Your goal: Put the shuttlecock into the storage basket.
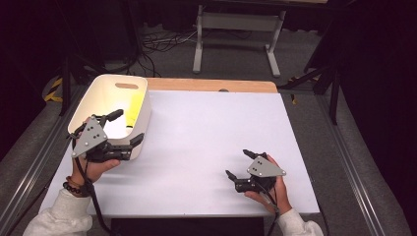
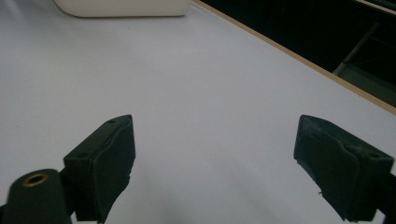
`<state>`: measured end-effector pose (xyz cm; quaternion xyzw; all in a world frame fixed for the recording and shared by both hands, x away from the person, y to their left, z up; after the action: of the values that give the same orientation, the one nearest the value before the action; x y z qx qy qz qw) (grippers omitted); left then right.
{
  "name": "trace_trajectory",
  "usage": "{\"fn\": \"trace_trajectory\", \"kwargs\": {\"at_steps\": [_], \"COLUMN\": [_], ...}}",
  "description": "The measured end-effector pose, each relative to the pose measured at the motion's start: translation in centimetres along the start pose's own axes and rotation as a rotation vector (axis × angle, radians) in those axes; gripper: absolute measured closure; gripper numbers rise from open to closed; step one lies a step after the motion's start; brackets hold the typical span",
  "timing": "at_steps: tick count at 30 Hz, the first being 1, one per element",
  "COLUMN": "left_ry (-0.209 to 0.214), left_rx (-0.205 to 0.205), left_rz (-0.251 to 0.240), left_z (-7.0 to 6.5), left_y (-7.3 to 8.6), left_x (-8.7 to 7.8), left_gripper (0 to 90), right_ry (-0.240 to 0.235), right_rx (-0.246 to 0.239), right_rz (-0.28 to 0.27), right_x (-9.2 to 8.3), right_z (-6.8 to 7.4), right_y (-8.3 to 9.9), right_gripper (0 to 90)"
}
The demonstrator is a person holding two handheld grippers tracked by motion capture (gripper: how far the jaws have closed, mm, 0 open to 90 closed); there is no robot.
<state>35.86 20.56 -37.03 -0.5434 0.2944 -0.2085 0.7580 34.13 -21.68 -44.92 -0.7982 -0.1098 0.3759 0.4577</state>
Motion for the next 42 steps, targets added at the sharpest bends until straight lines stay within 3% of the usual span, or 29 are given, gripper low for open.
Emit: {"fn": "trace_trajectory", "kwargs": {"at_steps": [11, 28, 42], "left_ry": [0.02, 0.066, 0.093], "left_rx": [0.011, 0.058, 0.098], "left_rz": [0.016, 0.01, 0.048], "left_z": [-1.3, -4.2, -5.6], "left_y": [1.4, 1.9, 2.9], "left_x": [0.2, 0.1, 0.5], "left_gripper": [10.8, 9.7, 7.5], "right_ry": [0.01, 0.012, 0.01], "right_rx": [-0.005, -0.02, -0.032], "right_rz": [-0.004, -0.013, -0.02], "right_x": [-0.2, -0.5, -0.6], "right_z": [0.1, 0.3, 0.8], "right_y": [0.0, -0.2, -0.4], "right_gripper": [13.5, 13.4, 13.3]}}
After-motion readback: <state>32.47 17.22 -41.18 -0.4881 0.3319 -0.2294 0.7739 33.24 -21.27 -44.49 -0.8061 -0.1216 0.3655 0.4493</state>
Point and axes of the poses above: each handheld gripper's, and its own axes: x roughly forward along the jaws, y roughly out of its underside, z roughly to its left, the point moved 2 cm from there along x, roughly forward along the jaws, and after that the axes turned 6 degrees about z, right-handed, at the moved point
